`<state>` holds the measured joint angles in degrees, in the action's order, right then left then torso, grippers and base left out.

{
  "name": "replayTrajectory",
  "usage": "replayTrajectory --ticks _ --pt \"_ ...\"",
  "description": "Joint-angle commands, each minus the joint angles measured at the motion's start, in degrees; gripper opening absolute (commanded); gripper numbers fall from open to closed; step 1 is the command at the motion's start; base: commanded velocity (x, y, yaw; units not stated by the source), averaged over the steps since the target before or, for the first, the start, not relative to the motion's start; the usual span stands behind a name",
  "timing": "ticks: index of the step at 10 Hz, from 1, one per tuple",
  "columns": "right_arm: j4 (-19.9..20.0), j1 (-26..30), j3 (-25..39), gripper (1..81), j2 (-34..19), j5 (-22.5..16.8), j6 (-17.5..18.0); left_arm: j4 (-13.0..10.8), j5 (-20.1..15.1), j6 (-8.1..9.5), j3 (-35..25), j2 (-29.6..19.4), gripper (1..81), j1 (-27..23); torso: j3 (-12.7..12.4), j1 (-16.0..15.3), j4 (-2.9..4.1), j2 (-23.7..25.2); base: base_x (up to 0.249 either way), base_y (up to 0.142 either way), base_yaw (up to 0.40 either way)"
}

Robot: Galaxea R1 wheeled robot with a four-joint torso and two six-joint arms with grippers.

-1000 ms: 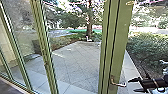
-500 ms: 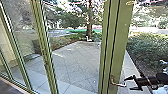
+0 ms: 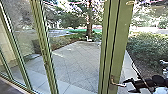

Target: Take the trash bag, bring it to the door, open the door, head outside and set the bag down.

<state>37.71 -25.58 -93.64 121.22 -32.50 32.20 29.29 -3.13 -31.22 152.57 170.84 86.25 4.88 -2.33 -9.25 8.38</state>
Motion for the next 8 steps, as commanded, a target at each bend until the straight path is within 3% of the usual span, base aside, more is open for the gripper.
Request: replayTrajectory --ticks 1,8 --pt "1.4 7.9 -0.4 81.1 -0.8 -1.6 0.1 0.4 -3.9 0.02 -0.1 -0.1 1.0 -3.0 0.0 0.0 0.00 0.0 0.000 0.000 0.000" --pt "1.9 8.3 -8.4 81.1 5.5 -1.8 1.9 0.4 -3.9 0.02 -0.1 -0.3 1.0 -3.0 0.0 0.0 0.00 0.0 0.000 0.000 0.000"
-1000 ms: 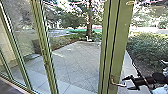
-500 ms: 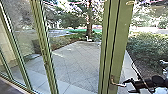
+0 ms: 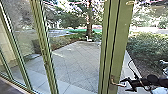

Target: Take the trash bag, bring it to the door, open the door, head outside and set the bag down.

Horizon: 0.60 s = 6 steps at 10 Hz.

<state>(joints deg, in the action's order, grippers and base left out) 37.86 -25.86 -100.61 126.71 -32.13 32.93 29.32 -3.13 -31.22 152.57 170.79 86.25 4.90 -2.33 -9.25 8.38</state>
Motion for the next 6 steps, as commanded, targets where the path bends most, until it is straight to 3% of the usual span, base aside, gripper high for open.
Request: replayTrajectory --ticks 1,6 --pt "1.8 8.7 -2.4 81.1 0.4 -2.2 1.5 0.4 -3.9 0.02 -0.1 -0.3 1.0 -3.1 0.0 0.0 0.00 0.0 0.000 0.000 0.000" --pt "1.7 5.3 -6.1 81.1 5.3 -0.9 6.8 0.9 -3.9 0.02 0.1 -0.3 1.0 -2.7 0.0 0.0 0.00 0.0 0.000 0.000 0.000"
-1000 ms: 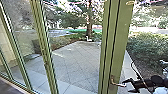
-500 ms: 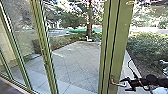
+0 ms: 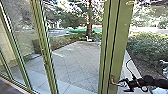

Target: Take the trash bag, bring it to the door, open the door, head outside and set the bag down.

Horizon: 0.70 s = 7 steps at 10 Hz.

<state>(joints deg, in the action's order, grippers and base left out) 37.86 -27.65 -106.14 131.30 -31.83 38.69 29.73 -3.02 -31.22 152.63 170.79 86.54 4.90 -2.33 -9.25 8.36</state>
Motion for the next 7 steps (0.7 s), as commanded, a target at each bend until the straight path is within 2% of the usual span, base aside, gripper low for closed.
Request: replayTrajectory --ticks 1,7 --pt "1.8 6.2 -1.1 81.1 1.6 -0.8 1.3 0.5 -4.0 0.02 0.0 -0.3 1.0 -3.0 0.0 0.0 0.00 0.0 0.000 0.000 0.000" --pt "1.9 -4.2 -4.0 81.1 5.2 4.4 4.4 0.2 -4.0 -0.07 0.6 0.4 1.0 -3.1 0.0 0.0 0.00 0.0 0.000 0.000 0.000"
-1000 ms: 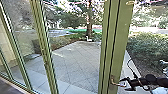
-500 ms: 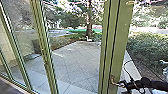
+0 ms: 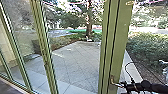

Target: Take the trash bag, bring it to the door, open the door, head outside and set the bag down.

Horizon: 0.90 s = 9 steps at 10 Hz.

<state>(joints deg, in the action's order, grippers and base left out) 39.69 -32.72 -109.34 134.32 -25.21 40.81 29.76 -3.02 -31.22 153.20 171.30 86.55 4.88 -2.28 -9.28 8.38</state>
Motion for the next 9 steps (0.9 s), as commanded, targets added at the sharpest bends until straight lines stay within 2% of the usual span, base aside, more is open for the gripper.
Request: replayTrajectory --ticks 1,2,4,5,7,9 --pt "0.0 -0.9 -0.4 81.1 2.3 -0.9 2.8 0.2 -4.0 -0.07 0.0 -0.2 1.0 -3.0 0.0 0.0 0.00 0.0 0.000 0.000 0.000" --pt "-0.1 -2.4 -0.5 81.1 2.9 0.9 3.0 0.1 -4.0 -0.07 0.0 -0.3 1.0 -3.0 0.0 0.0 0.00 0.0 0.000 0.000 0.000" --pt "-0.8 -5.2 -2.5 81.1 4.7 1.0 2.8 0.1 -4.0 -0.07 0.0 -0.2 1.0 -3.0 0.0 0.0 0.00 0.0 0.000 0.000 0.000" --pt "-2.7 -6.3 -3.4 81.1 5.8 1.0 2.8 0.1 -4.0 -0.07 0.0 -0.2 1.0 -3.0 0.0 0.0 0.00 0.0 0.000 0.000 0.000" --pt "-5.7 -6.9 -4.8 81.1 6.0 -0.4 2.7 0.0 -4.1 -0.07 0.0 -0.1 1.0 -3.0 0.0 0.0 0.00 0.0 0.000 0.000 0.000" --pt "-6.7 -6.5 -5.0 81.1 5.5 -2.3 2.8 0.1 -4.1 -0.07 0.0 0.0 1.0 -3.0 -0.1 0.1 0.00 0.0 0.000 0.000 0.000"
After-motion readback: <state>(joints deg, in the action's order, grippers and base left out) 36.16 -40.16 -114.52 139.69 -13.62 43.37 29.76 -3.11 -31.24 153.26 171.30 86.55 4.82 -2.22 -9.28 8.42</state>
